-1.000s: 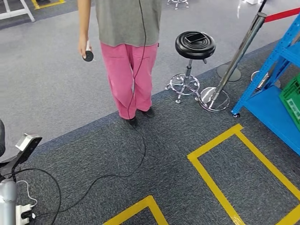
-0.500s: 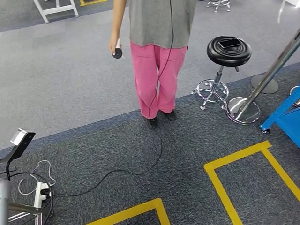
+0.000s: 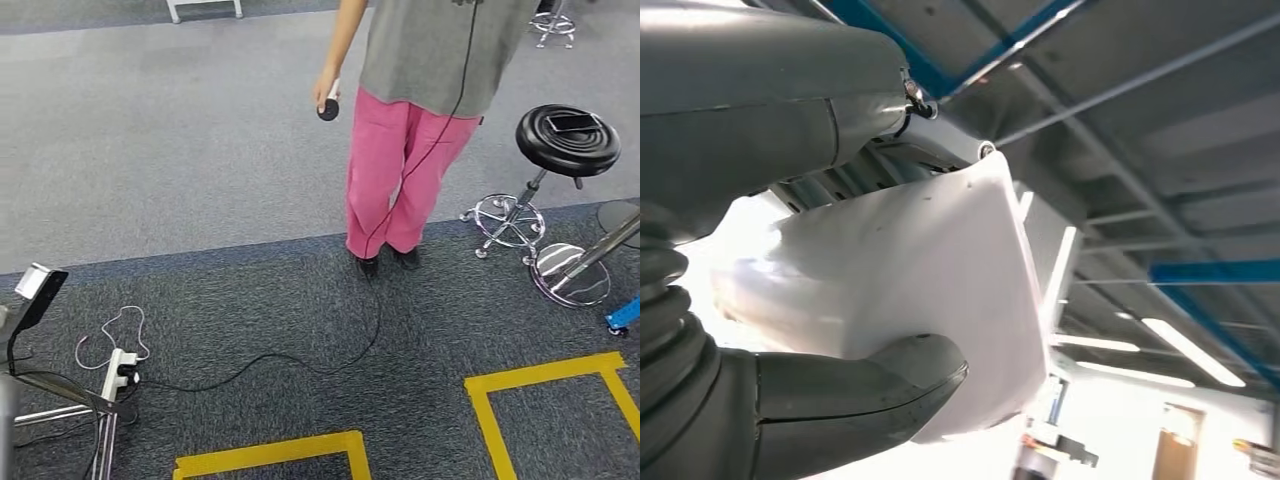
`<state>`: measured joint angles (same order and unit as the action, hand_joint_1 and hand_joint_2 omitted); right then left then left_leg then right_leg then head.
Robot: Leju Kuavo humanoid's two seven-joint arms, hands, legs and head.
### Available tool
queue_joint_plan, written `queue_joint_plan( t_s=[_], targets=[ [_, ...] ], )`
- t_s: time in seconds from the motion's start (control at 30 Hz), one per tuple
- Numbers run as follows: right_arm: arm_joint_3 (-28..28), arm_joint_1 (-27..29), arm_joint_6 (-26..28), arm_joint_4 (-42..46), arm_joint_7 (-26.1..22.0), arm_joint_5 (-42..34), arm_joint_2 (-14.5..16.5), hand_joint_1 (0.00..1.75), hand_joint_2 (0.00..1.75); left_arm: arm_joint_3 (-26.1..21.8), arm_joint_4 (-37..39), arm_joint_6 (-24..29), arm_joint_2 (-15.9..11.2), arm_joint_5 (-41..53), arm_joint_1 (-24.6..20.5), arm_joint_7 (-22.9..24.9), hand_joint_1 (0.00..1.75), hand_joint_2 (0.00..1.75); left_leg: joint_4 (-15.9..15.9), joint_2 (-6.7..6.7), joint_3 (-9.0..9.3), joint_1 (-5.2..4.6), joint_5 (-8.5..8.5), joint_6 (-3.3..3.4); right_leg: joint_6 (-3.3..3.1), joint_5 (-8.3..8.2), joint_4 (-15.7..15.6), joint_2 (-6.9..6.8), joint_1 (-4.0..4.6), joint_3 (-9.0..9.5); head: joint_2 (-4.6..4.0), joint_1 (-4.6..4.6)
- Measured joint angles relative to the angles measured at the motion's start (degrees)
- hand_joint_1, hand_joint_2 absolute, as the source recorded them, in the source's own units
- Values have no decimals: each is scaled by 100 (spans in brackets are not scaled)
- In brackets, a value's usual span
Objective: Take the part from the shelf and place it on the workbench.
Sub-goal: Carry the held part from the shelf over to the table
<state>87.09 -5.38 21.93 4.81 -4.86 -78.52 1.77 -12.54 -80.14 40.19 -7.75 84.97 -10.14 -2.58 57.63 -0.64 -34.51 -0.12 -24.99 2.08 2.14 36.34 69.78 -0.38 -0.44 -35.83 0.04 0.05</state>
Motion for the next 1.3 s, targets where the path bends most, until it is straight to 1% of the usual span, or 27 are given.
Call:
queue_joint_plan(
  t_s=[0.03,0.07,0.1,0.13,0.2,0.27,0.33,0.37,0.43,0.47,0.5,0.53,0.57,0.6,0.67,0.73,0.8,0.87,0.93,0.97,1.03,1.1,1.13,1.17,1.2,1.27,1.3],
  targets=[
    [1,12,-2,0,5,-1,0,0,0,8,3,0,2,0,-2,0,175,175,2,-75,1,-1,-3,4,7,80,323,28,-1,-197,0,4],
    [1,22,-3,0,9,-1,0,0,0,13,7,-1,3,1,-1,0,175,175,5,-155,5,0,-6,5,11,47,459,37,-3,-316,0,5],
    [1,29,-5,0,14,-2,0,0,0,16,9,-1,3,1,0,0,175,175,10,-237,11,2,-10,0,12,-105,362,46,-8,-323,0,5],
    [1,33,-6,0,15,-2,0,0,0,18,10,-1,2,1,-1,0,175,175,20,-317,20,6,-18,-12,8,-344,54,88,-18,-222,0,5],
    [0,35,-7,0,14,-2,0,0,0,24,10,-1,2,1,-8,0,175,175,68,-463,14,15,-48,-58,-10,-728,-715,362,-57,92,0,4],
    [0,37,-6,0,14,0,0,0,0,35,10,-2,-3,1,-11,0,175,175,107,-592,-35,33,-54,-126,-36,-807,-1085,550,-67,282,1,5],
    [0,34,-6,0,16,-1,0,0,0,45,11,-2,-23,1,2,5,175,175,95,-724,-72,61,-29,-193,-85,-794,-1120,449,-45,331,1,4],
    [0,30,-5,-1,18,-1,-2,0,0,50,11,-2,-38,-1,11,10,175,175,111,-700,-84,63,-41,-220,-120,-802,-1146,377,-44,354,0,2],
    [1,29,-5,-2,19,3,-5,0,0,64,17,-2,-80,-12,-12,37,175,175,405,-428,-214,52,-211,-269,-196,-817,-1204,215,-48,412,0,-28],
    [1,31,-6,-2,20,6,-7,0,0,73,24,-2,-93,-19,-28,56,175,175,727,-230,-363,49,-370,-288,-225,-811,-1217,130,-38,437,0,-43],
    [1,36,-7,-2,20,9,-7,0,0,81,36,-2,-103,-25,-43,75,175,175,1122,-104,-554,56,-539,-308,-245,-799,-1221,44,-25,453,0,-57],
    [1,40,-7,-2,21,11,-7,0,0,88,52,-2,-108,-27,-45,89,175,175,1477,-44,-732,66,-661,-322,-255,-784,-1220,-45,-15,464,0,-57],
    [1,42,-8,-1,22,14,-7,0,0,93,72,-2,-118,-29,-40,98,175,175,1675,-22,-838,75,-689,-329,-260,-768,-1219,-128,-8,474,0,-59],
    [1,42,-7,-1,24,17,-7,0,0,97,92,-2,-133,-29,-36,104,175,175,1665,-11,-842,80,-612,-328,-259,-751,-1218,-210,-3,488,0,-60],
    [0,34,-7,0,28,30,-7,0,0,101,125,-2,-176,-25,-43,117,175,175,1027,88,-525,71,-220,-298,-244,-710,-1219,-357,6,540,0,-60],
    [0,28,-8,0,37,49,-5,0,0,110,151,-2,-209,-2,-79,130,175,175,331,368,-160,-2,6,-234,-204,-661,-1220,-484,36,587,0,-63],
    [1,22,-13,1,52,64,-3,0,0,128,178,-2,-233,32,-116,148,175,175,120,488,-67,-69,-15,-175,-154,-622,-1222,-612,65,612,0,-61],
    [1,2,-19,5,66,73,1,0,0,146,204,-2,-264,65,-124,174,175,175,89,354,-79,-63,-3,-128,-104,-577,-1214,-680,60,630,0,-60],
    [1,-20,-20,10,69,77,4,0,0,172,217,-1,-290,97,-143,197,175,175,49,250,-60,-32,15,-83,-60,-488,-1118,-477,37,595,0,-51],
    [1,-27,-21,11,69,80,4,0,0,199,224,0,-295,117,-171,208,175,175,34,202,-50,-11,24,-56,-45,-392,-948,-291,26,511,0,-41],
    [1,-23,-24,11,69,85,4,0,0,280,248,0,-294,163,-225,238,175,175,36,90,-53,-2,25,-25,-42,-122,-307,-45,19,181,0,-18],
    [1,-5,-27,12,71,90,4,0,0,393,290,-1,-286,214,-247,283,175,175,39,-63,-53,-1,23,-10,-35,67,387,36,20,-238,0,-4],
    [1,3,-27,14,72,93,4,0,0,454,313,-1,-286,236,-253,306,175,175,42,-148,-52,1,22,-8,-32,6,481,40,19,-345,0,-3],
    [1,7,-27,16,73,97,4,0,0,516,341,-2,-288,250,-268,333,175,175,49,-234,-51,7,20,-11,-30,-167,338,50,13,-336,0,-2],
    [1,6,-27,19,73,101,4,0,0,576,369,-2,-290,259,-292,356,175,175,61,-319,-50,17,15,-23,-26,-411,7,99,1,-228,0,-1],
    [1,-1,-27,21,73,106,5,0,0,679,420,-3,-295,264,-357,402,175,175,117,-470,-81,31,-6,-74,-14,-757,-727,420,-58,78,0,-2],
    [1,-1,-27,24,72,108,5,0,0,724,440,-3,-298,266,-387,419,175,175,140,-538,-110,36,-8,-112,-13,-816,-942,559,-80,179,0,1]
  ],
)
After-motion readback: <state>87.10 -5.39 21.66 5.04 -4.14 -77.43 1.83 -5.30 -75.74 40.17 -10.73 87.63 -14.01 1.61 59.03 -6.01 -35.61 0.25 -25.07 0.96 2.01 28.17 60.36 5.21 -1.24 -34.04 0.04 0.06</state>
